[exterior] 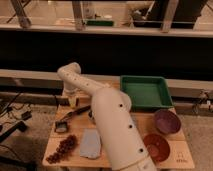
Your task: Place eraser in plastic cup
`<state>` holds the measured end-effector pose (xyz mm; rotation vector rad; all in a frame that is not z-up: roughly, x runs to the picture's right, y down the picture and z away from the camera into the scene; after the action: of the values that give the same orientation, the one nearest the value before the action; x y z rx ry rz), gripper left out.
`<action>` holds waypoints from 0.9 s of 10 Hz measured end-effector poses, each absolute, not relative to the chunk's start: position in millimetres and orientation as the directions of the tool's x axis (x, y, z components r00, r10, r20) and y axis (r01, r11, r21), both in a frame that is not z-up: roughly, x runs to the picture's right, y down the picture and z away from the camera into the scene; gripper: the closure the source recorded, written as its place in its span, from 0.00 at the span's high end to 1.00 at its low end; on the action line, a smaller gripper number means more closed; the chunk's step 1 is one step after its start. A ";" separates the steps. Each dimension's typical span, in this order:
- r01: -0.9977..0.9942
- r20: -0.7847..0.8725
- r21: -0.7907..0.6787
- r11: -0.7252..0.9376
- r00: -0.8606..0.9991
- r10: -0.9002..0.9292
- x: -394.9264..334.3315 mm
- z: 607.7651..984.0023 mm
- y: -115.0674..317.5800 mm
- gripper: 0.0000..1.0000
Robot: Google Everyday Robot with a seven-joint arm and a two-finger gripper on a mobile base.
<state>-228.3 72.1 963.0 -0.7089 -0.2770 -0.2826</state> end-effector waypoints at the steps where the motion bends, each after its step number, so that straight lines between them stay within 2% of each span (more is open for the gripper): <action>1: 0.346 0.344 -0.588 0.731 0.925 -0.161 -228.1 961.1 69.7 0.10; 2: 0.341 0.348 -0.582 0.738 0.925 -0.153 -226.7 955.1 65.0 0.05; 9: 0.256 0.313 -0.573 0.779 0.946 -0.080 -197.2 906.6 26.2 0.04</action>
<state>-197.2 26.2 906.6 -0.6550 -0.2802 -0.1840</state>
